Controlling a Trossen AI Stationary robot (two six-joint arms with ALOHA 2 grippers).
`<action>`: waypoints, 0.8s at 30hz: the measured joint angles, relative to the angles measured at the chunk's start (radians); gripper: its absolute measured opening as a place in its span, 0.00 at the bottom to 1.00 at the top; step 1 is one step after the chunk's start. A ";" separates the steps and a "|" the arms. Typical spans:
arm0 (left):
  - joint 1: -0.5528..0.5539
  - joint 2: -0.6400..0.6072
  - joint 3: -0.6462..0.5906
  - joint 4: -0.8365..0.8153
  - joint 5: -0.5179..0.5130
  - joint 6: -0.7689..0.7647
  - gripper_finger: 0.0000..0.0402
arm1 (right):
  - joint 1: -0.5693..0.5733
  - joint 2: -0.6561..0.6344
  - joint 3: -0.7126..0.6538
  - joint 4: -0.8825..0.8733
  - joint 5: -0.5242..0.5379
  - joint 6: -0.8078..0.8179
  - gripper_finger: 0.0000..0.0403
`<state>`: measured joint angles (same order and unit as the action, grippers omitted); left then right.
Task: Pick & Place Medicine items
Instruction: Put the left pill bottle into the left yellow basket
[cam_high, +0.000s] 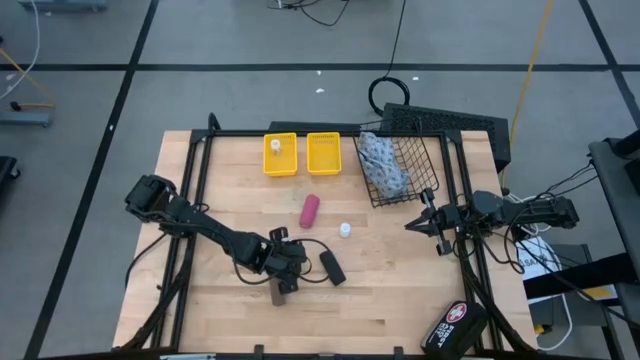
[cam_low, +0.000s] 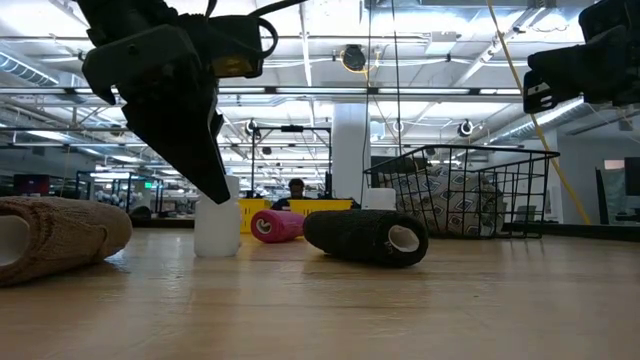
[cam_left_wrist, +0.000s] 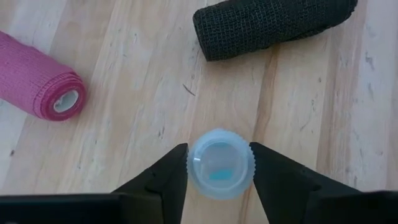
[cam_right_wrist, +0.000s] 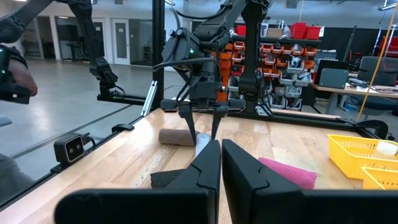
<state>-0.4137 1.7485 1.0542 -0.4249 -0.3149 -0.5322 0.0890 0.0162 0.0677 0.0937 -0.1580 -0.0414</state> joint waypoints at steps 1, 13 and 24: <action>0.001 -0.002 0.000 0.005 0.000 0.000 0.42 | 0.000 0.000 0.000 0.000 0.000 0.000 0.02; 0.100 -0.202 0.000 0.008 -0.049 0.002 0.40 | 0.000 0.000 0.000 0.000 0.000 0.000 0.02; 0.399 -0.414 0.001 -0.010 -0.031 0.144 0.35 | 0.000 0.000 0.000 0.000 0.000 0.000 0.02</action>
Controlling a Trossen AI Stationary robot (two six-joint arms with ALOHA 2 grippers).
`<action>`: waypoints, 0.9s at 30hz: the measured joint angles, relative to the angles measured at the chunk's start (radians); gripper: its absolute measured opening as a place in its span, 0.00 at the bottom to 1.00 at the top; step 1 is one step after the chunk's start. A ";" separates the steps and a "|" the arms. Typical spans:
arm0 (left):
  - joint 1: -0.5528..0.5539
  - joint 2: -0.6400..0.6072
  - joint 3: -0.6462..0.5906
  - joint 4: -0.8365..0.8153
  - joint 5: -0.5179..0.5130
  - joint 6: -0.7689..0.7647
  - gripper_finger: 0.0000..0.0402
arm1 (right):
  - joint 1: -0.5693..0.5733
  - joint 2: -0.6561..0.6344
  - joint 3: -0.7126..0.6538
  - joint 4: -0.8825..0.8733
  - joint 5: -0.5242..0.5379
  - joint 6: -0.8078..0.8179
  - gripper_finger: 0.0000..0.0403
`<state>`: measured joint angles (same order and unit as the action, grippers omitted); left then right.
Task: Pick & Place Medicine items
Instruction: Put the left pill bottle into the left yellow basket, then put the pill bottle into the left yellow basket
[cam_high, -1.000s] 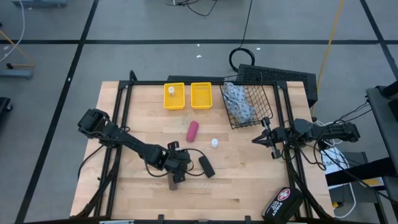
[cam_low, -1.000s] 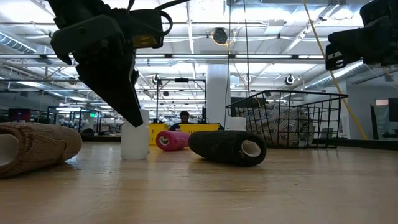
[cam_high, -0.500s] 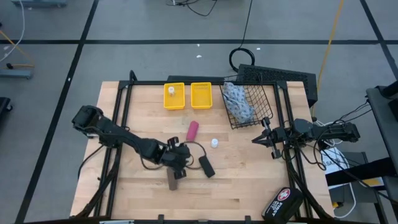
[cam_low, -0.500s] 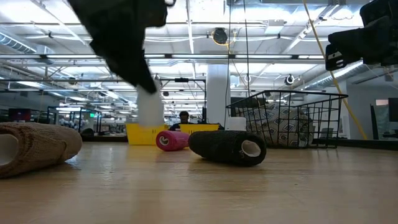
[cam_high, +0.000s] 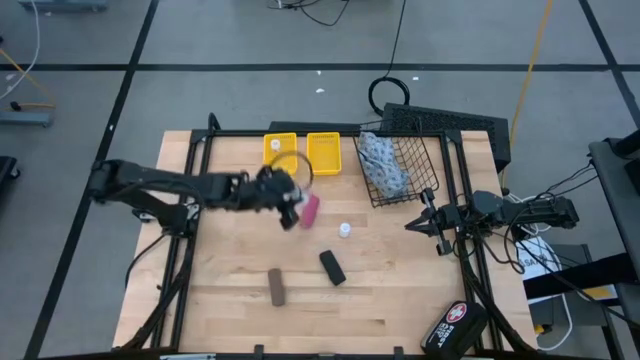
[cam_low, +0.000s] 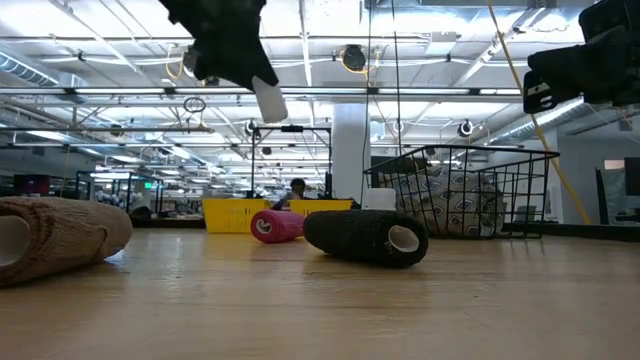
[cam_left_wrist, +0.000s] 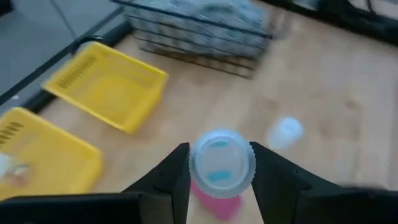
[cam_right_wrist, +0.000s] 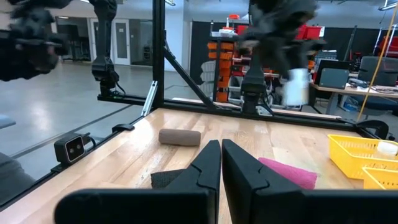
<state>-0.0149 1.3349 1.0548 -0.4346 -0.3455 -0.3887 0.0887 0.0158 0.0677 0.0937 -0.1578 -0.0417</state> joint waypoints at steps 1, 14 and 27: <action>0.036 -0.008 0.000 -0.001 0.016 0.010 0.35 | 0.000 0.000 0.000 0.000 0.000 0.000 0.02; 0.414 -0.015 0.000 -0.124 0.119 0.171 0.42 | 0.000 0.000 0.000 0.000 0.000 0.000 0.02; 0.637 -0.014 -0.051 -0.063 0.181 0.244 0.03 | 0.000 0.000 0.000 0.000 0.000 0.000 0.02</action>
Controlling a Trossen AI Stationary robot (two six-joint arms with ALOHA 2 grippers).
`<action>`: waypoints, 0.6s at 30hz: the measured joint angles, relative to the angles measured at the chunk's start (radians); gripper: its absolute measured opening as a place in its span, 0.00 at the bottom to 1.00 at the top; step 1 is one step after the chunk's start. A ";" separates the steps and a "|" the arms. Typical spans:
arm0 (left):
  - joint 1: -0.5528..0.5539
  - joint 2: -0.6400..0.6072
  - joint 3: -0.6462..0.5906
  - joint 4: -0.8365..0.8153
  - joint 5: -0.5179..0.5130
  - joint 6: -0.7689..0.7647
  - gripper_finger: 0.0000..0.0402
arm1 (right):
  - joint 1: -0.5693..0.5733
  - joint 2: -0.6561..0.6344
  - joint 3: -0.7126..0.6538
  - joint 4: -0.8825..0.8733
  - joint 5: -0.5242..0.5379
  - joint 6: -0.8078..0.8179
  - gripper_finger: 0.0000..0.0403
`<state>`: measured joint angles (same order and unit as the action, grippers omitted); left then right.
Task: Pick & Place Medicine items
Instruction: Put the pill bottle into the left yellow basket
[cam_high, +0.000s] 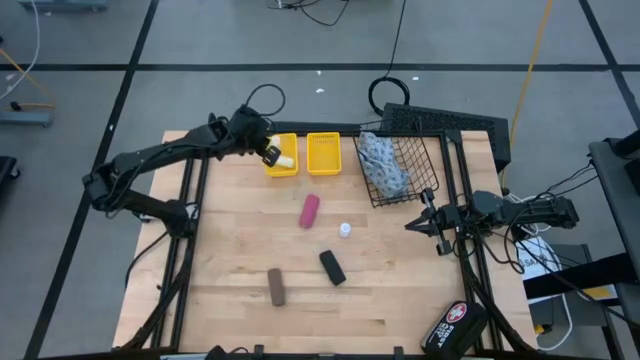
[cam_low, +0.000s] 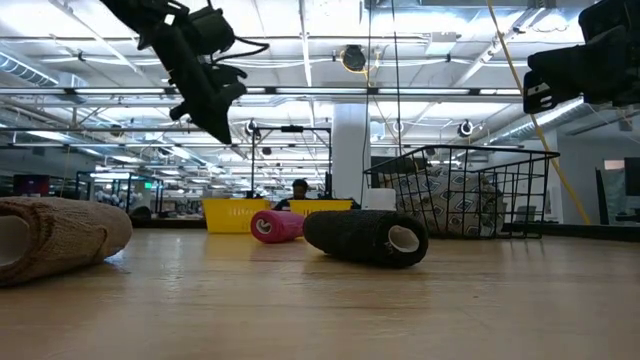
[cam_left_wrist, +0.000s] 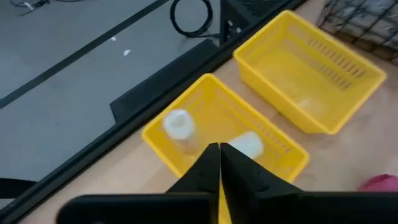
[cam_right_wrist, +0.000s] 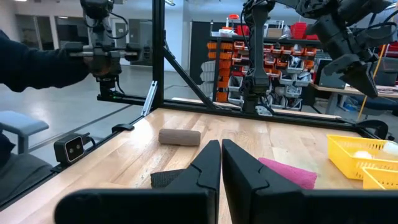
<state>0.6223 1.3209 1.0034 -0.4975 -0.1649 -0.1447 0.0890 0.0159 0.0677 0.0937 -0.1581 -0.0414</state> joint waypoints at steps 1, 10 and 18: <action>0.004 0.000 -0.001 -0.001 -0.001 0.010 0.02 | 0.000 0.000 0.000 0.000 0.000 0.000 0.02; -0.005 0.000 -0.001 0.020 0.010 0.005 0.13 | 0.000 0.000 0.000 0.000 0.000 0.000 0.02; -0.177 0.000 -0.001 0.205 0.096 -0.010 0.23 | 0.000 0.000 0.000 0.000 0.000 0.000 0.02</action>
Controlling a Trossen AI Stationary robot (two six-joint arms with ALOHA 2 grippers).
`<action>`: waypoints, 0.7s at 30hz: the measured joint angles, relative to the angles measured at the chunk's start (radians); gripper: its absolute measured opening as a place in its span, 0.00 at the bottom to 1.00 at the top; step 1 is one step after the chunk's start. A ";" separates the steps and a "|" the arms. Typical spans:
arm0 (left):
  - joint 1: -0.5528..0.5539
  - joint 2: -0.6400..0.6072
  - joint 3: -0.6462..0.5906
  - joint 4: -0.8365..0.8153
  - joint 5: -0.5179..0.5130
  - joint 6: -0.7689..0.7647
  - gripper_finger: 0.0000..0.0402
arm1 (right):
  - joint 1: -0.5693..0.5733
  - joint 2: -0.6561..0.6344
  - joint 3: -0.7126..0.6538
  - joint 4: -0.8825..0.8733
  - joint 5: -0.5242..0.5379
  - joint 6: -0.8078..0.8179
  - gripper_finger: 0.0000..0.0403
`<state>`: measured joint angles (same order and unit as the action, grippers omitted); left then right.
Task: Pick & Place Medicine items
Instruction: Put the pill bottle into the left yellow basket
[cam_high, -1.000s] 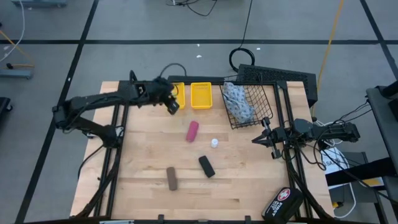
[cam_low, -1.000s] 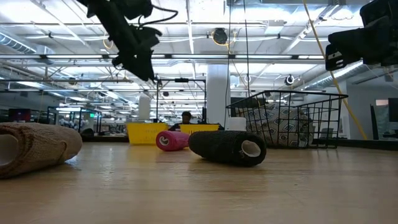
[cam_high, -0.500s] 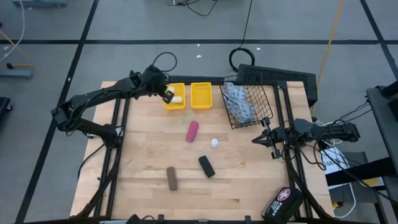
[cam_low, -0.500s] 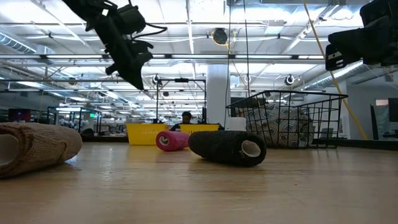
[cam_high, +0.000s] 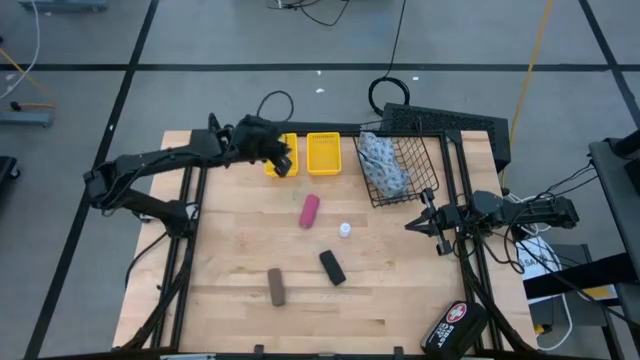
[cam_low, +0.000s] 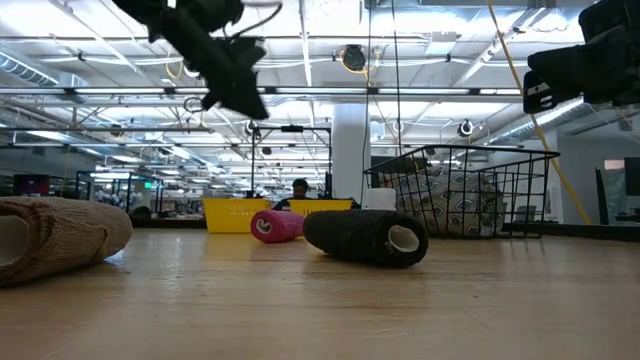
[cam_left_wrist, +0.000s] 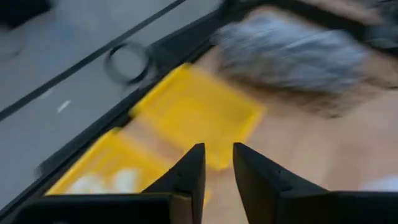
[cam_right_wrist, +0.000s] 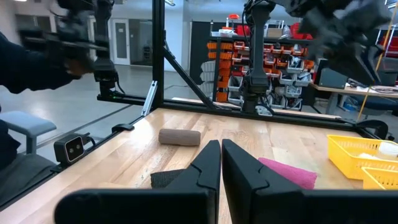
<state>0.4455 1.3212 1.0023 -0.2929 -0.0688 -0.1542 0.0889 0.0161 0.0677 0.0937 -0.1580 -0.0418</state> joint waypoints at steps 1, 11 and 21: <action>-0.031 0.000 0.000 0.030 0.013 0.006 0.24 | 0.000 0.000 0.000 0.000 0.000 0.000 0.02; -0.356 0.000 0.000 0.295 -0.011 0.118 0.44 | 0.000 0.000 0.000 0.000 0.000 0.000 0.02; -0.498 0.105 0.000 0.313 -0.079 0.123 0.58 | 0.000 0.000 0.000 0.000 0.000 0.000 0.02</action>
<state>-0.0524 1.4259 1.0019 0.0200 -0.1477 -0.0310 0.0887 0.0158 0.0677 0.0937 -0.1577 -0.0414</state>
